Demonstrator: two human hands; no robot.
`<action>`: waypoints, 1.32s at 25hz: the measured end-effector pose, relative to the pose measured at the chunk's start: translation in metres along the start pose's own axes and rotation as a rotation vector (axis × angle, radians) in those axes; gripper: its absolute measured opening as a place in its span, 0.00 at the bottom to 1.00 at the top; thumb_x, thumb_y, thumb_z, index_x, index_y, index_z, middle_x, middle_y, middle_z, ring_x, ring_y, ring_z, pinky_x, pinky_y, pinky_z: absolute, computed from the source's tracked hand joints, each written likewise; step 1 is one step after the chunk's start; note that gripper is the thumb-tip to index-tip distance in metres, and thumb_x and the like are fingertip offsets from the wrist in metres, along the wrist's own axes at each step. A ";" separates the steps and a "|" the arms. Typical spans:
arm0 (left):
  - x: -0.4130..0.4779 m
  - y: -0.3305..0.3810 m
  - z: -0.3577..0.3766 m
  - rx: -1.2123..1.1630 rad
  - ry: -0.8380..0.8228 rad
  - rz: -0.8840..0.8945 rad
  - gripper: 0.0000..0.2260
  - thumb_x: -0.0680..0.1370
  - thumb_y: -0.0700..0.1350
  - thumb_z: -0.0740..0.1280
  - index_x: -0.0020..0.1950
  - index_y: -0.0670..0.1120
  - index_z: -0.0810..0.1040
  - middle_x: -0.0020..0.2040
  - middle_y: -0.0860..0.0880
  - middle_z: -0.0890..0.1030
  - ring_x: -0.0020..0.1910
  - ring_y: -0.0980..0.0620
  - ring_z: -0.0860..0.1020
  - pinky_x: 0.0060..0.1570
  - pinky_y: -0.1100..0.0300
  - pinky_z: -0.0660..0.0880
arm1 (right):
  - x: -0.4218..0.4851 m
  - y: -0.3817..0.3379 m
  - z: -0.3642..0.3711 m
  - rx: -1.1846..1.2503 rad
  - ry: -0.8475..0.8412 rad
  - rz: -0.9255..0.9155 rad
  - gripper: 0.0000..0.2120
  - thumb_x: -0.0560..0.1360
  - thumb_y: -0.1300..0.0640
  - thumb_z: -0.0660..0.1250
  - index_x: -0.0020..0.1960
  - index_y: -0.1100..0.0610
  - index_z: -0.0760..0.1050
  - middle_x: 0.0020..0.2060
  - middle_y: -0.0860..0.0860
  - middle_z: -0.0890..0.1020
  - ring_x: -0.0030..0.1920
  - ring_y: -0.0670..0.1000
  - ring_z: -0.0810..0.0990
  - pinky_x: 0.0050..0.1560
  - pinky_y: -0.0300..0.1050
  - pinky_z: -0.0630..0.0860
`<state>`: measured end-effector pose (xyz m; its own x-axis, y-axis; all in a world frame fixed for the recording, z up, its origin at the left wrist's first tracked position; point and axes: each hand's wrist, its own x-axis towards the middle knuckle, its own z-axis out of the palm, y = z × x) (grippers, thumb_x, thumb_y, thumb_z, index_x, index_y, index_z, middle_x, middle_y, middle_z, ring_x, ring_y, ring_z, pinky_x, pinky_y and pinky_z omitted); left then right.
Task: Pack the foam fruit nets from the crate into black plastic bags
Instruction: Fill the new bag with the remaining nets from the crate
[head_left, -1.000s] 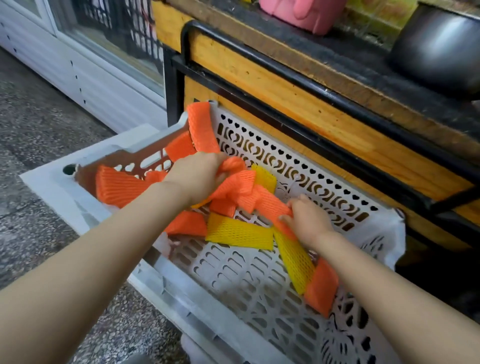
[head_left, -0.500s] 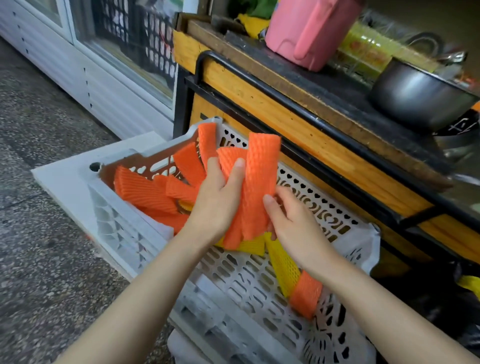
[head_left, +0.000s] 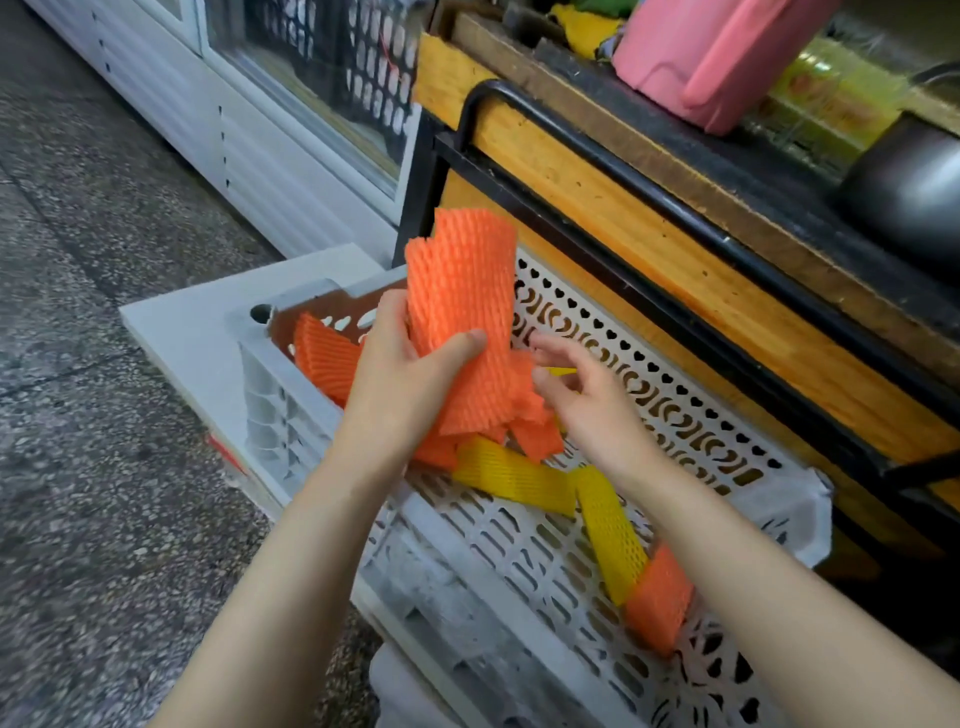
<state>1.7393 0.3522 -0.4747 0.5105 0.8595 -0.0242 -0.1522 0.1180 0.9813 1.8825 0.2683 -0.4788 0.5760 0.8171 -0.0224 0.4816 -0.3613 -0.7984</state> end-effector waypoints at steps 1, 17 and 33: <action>0.002 -0.003 -0.006 -0.014 0.011 0.008 0.14 0.74 0.44 0.69 0.57 0.50 0.71 0.51 0.53 0.78 0.49 0.55 0.78 0.48 0.57 0.76 | 0.013 0.015 0.001 -0.123 0.029 0.013 0.18 0.78 0.59 0.63 0.68 0.52 0.68 0.60 0.47 0.74 0.48 0.40 0.75 0.39 0.26 0.73; 0.008 -0.017 -0.007 -0.100 0.042 0.001 0.13 0.75 0.44 0.69 0.58 0.49 0.72 0.50 0.54 0.80 0.42 0.63 0.80 0.36 0.72 0.75 | 0.026 0.080 -0.010 -0.690 0.161 -0.176 0.04 0.75 0.57 0.66 0.50 0.54 0.74 0.45 0.46 0.73 0.41 0.45 0.72 0.36 0.30 0.63; 0.004 -0.017 -0.005 0.013 0.063 0.005 0.13 0.74 0.44 0.70 0.57 0.48 0.73 0.49 0.55 0.79 0.45 0.62 0.79 0.39 0.71 0.76 | 0.045 0.087 0.018 -0.805 -0.153 -0.006 0.30 0.77 0.50 0.64 0.74 0.53 0.57 0.72 0.52 0.62 0.71 0.56 0.61 0.71 0.54 0.61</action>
<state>1.7396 0.3567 -0.4928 0.4558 0.8895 -0.0311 -0.1432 0.1077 0.9838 1.9380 0.2814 -0.5599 0.5034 0.8514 -0.1473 0.8446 -0.5208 -0.1239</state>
